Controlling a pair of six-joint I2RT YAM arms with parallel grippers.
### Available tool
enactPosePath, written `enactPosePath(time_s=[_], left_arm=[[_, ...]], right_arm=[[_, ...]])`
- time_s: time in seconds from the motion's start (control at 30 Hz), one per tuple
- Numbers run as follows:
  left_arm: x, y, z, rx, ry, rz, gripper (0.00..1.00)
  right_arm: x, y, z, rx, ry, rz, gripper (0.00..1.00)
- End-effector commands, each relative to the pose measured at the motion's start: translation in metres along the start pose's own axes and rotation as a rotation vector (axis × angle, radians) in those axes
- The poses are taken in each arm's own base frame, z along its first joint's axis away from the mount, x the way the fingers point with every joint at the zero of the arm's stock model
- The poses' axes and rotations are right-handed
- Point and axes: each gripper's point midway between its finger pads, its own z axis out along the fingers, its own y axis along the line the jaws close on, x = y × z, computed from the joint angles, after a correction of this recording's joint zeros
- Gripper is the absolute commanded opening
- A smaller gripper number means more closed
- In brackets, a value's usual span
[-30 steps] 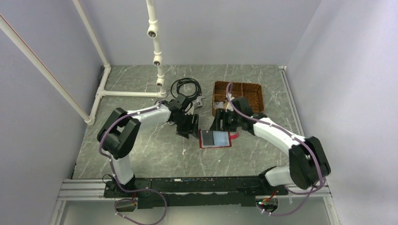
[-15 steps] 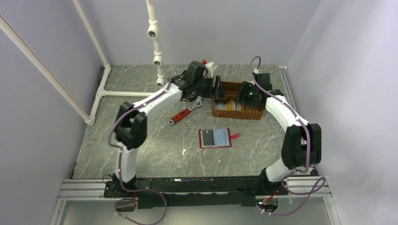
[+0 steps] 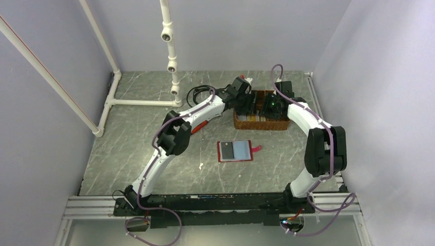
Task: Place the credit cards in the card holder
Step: Pick up the credit card from the storage box.
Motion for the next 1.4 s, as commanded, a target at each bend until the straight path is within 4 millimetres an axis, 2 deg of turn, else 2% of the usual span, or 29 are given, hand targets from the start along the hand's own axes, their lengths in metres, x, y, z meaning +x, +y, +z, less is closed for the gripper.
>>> enactPosePath(time_s=[0.0,0.1,0.23,0.4,0.57,0.73,0.87,1.03,1.2,1.37], left_arm=[[-0.014,0.000,-0.008,-0.086,-0.071,-0.020,0.61],[-0.008,0.010,-0.001,-0.129,-0.056,-0.068,0.58],[-0.003,0.011,0.009,-0.130,-0.050,-0.128,0.59],[0.004,0.014,0.020,-0.129,-0.035,-0.151,0.62],[0.010,0.020,0.025,-0.162,-0.032,-0.143,0.66],[0.021,0.027,0.026,-0.185,-0.004,-0.143,0.57],[0.020,0.026,0.019,-0.183,-0.007,-0.129,0.45],[0.014,0.029,0.009,-0.161,-0.026,-0.150,0.46],[0.011,0.041,0.000,-0.147,-0.014,-0.186,0.43],[0.007,0.037,-0.009,-0.081,-0.015,-0.196,0.44]], right_arm=[[-0.023,-0.007,-0.026,0.053,-0.111,0.007,0.45],[-0.028,-0.013,-0.033,0.099,-0.130,0.007,0.52],[-0.026,-0.022,-0.025,0.142,-0.115,0.006,0.54],[-0.022,-0.021,-0.013,0.133,-0.083,0.006,0.43],[-0.010,-0.024,0.001,0.139,-0.046,0.009,0.39],[-0.004,-0.023,0.004,0.137,-0.036,0.004,0.32],[-0.003,-0.023,0.006,0.139,-0.031,0.005,0.23],[0.000,-0.019,0.009,0.114,-0.017,0.003,0.17],[0.003,-0.020,0.011,0.115,-0.010,0.002,0.10],[0.004,-0.021,0.014,0.116,0.001,0.003,0.02]])
